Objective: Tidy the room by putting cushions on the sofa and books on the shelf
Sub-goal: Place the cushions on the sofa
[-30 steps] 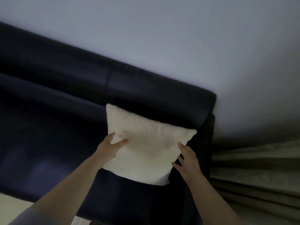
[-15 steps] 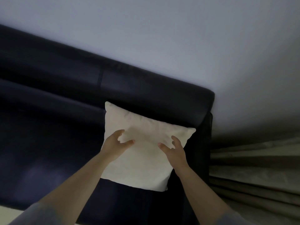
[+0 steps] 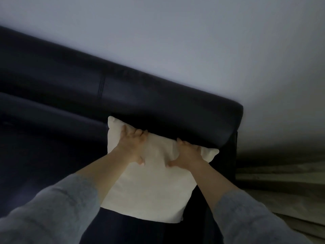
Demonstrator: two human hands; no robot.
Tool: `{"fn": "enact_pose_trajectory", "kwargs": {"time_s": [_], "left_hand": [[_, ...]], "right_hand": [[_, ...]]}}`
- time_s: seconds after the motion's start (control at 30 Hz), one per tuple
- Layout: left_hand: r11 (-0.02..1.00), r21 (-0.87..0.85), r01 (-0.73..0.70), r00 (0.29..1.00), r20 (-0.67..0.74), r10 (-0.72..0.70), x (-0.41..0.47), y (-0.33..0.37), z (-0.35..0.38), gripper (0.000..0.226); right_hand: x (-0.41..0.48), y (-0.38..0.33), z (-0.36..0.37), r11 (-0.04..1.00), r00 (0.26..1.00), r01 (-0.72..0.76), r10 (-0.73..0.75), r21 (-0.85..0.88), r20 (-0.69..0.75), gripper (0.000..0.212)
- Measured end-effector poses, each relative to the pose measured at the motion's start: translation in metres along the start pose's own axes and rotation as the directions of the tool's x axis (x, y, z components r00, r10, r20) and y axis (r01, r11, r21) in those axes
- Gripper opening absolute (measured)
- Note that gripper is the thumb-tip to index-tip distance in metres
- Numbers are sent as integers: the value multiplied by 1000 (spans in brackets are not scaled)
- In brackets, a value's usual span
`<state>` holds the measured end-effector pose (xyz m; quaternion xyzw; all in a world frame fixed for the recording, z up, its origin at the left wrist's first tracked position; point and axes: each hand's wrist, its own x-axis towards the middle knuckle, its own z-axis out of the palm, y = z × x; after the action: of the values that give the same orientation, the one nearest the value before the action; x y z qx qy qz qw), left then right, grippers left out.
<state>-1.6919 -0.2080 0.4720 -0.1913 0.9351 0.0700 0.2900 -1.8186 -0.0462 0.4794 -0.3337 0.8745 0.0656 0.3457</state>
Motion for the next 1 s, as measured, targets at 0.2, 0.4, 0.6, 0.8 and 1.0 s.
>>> {"fn": "enact_pose_trajectory", "kwargs": {"time_s": [0.2, 0.4, 0.6, 0.8, 1.0], "left_hand": [[991, 93, -93, 994, -48, 98, 5, 9, -3, 60], [980, -45, -192, 955, -238, 176, -22, -1, -13, 25], [946, -175, -273, 853, -499, 154, -55, 1, -25, 15], [991, -109, -75, 928, -372, 30, -53, 9, -28, 42], [976, -200, -85, 901, -434, -11, -82, 20, -33, 39]], "right_hand": [[-7, -6, 11, 997, 986, 35, -45, -69, -162, 15], [-33, -4, -2, 993, 954, 116, -118, -22, -275, 16], [-62, 2, -9, 990, 905, 135, -112, 27, -411, 15], [-71, -4, -14, 991, 929, 118, -86, 69, -359, 21], [-98, -8, -17, 979, 929, 128, -62, 161, -366, 40]]}}
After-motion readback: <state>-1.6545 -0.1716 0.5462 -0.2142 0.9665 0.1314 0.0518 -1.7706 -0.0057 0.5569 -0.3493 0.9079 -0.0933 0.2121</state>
